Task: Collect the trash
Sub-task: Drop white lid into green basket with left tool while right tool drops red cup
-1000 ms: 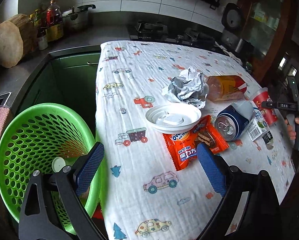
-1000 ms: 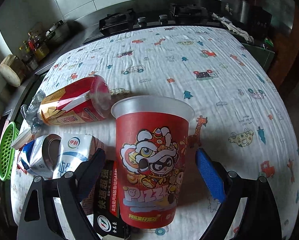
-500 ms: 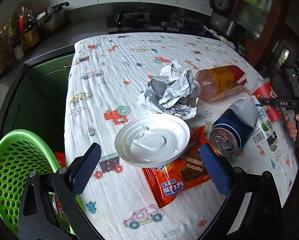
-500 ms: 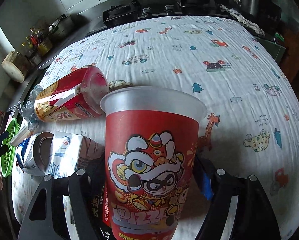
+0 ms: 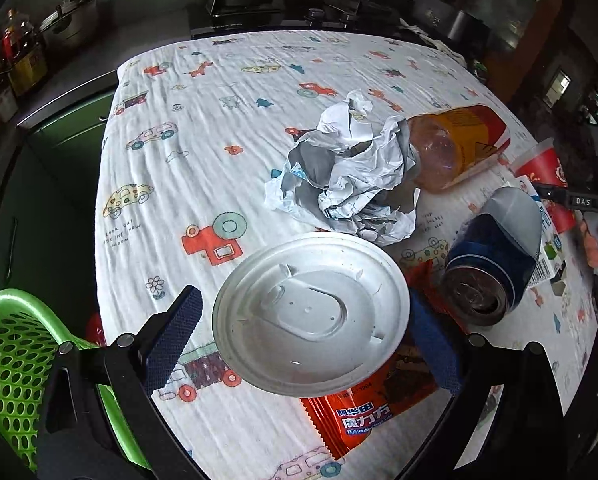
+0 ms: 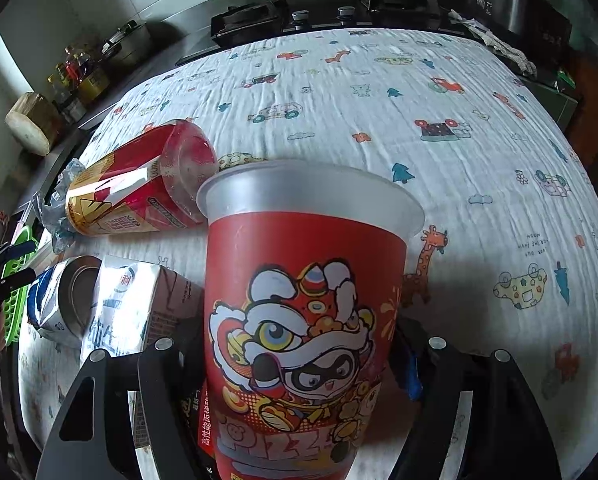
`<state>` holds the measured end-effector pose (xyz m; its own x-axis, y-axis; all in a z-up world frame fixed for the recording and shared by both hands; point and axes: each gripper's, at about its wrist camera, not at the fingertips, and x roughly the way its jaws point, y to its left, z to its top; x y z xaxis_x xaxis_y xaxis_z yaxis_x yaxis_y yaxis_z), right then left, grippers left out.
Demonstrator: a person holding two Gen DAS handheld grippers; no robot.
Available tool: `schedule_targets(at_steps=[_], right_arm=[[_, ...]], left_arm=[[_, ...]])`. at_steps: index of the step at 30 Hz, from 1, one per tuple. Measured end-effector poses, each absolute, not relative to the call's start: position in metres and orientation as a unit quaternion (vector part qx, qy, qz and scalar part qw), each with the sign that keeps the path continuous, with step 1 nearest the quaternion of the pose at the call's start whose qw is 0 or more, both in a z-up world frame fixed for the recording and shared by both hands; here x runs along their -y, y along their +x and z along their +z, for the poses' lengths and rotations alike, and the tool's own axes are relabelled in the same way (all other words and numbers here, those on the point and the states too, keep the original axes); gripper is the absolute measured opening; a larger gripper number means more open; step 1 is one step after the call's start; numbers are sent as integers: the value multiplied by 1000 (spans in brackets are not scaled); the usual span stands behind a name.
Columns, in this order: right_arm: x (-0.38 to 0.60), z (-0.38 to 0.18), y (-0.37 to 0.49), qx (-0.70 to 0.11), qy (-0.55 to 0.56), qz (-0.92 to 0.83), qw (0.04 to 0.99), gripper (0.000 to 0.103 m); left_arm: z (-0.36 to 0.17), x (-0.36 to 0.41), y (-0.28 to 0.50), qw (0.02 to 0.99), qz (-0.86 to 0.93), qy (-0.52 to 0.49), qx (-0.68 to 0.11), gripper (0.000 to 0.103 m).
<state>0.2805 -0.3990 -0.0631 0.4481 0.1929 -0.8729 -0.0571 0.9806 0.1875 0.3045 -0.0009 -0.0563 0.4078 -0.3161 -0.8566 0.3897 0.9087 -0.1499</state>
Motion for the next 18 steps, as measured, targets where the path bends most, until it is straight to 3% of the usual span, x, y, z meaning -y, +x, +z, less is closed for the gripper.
schedule_targets(at_steps=[18], right_arm=[[397, -41, 260, -495, 46, 69, 865, 69]], left_arm=[[-62, -10, 301, 847, -213, 3, -486, 93]])
